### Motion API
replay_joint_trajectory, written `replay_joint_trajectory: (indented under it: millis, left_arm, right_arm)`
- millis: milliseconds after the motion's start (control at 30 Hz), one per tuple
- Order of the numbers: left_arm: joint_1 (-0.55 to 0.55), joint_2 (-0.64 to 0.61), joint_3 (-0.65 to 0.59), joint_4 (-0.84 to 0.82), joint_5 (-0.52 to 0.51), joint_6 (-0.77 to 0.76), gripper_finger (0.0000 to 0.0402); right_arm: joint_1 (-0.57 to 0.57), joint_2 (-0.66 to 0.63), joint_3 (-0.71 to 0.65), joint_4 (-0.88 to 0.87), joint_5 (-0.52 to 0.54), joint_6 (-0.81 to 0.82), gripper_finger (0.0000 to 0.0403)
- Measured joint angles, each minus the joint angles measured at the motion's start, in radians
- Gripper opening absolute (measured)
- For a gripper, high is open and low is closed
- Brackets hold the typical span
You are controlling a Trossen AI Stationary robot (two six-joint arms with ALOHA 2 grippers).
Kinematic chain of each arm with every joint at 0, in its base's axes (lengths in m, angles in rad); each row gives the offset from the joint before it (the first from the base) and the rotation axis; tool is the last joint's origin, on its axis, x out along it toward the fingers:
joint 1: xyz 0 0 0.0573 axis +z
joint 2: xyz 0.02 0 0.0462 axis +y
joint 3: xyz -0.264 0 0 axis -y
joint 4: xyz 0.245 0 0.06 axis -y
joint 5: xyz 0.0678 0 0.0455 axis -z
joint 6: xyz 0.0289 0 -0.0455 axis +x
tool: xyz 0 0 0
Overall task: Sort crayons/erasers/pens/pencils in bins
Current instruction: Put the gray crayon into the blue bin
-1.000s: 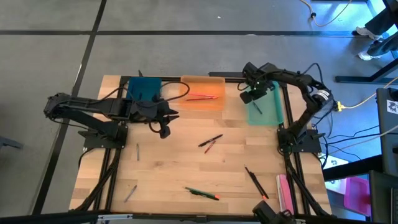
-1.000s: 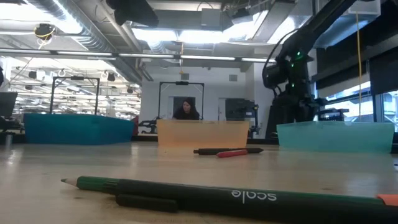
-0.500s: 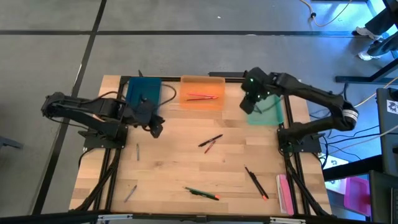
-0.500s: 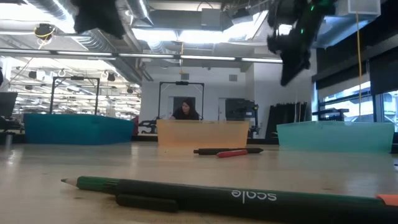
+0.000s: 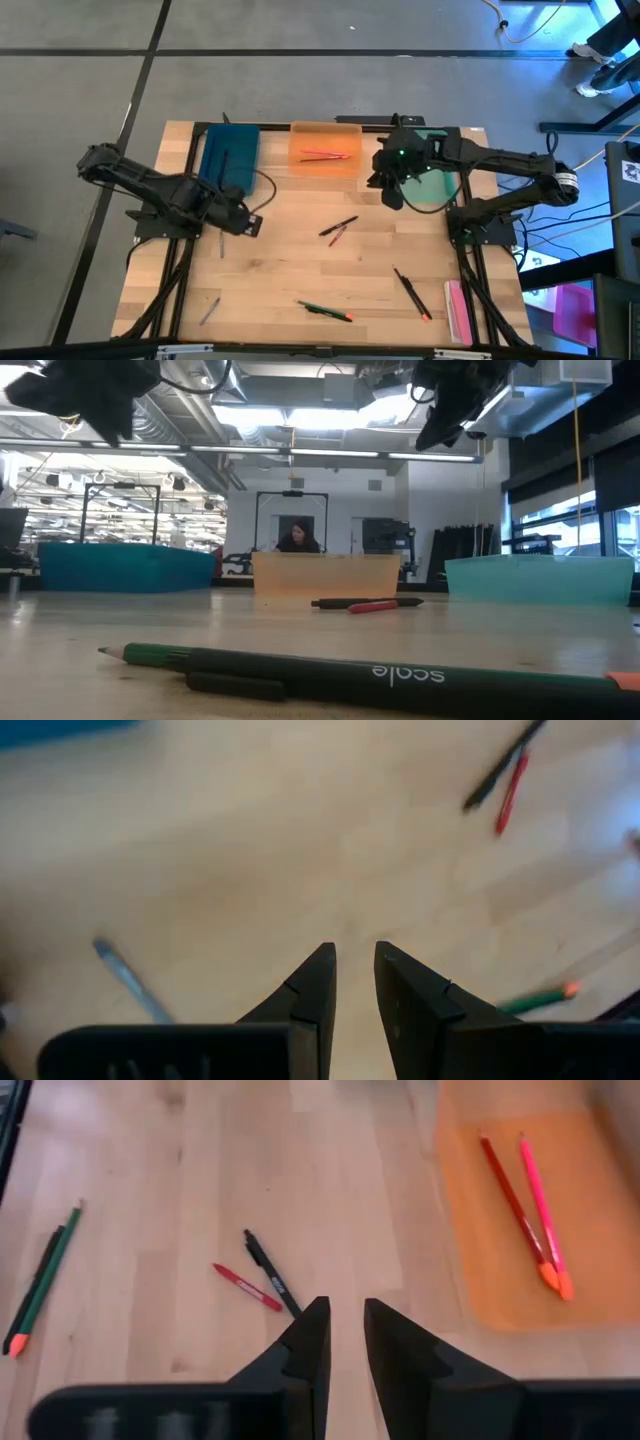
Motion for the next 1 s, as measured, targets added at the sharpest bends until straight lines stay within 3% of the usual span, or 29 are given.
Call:
replay_joint_trajectory:
  millis: [100, 200, 367, 500, 800, 1000]
  left_arm:
    - [-0.037, 0.031, 0.000, 0.000, 0.044, -0.024, 0.0065]
    - [-0.069, 0.068, 0.000, -0.014, 0.064, -0.130, 0.0065]
    - [-0.111, 0.138, -0.003, -0.129, 0.207, -0.303, 0.0065]
    - [-0.134, 0.147, -0.069, -0.107, 0.266, -0.443, 0.0065]
    - [-0.167, 0.147, -0.252, 0.055, 0.236, -0.523, 0.0065]
    - [-0.168, 0.147, -0.321, 0.068, 0.277, -0.525, 0.0065]
  right_arm:
    - [0.019, 0.000, 0.000, 0.008, 0.000, 0.003, 0.0070]
    - [0.035, 0.000, 0.000, 0.014, 0.000, 0.003, 0.0070]
    - [0.056, 0.000, 0.000, 0.015, 0.000, 0.003, 0.0070]
    - [0.064, 0.000, 0.000, 0.015, -0.002, 0.003, 0.0070]
    - [0.064, 0.000, 0.000, 0.015, -0.002, 0.022, 0.0070]
    - [0.064, 0.000, 0.000, 0.015, -0.002, 0.022, 0.0070]
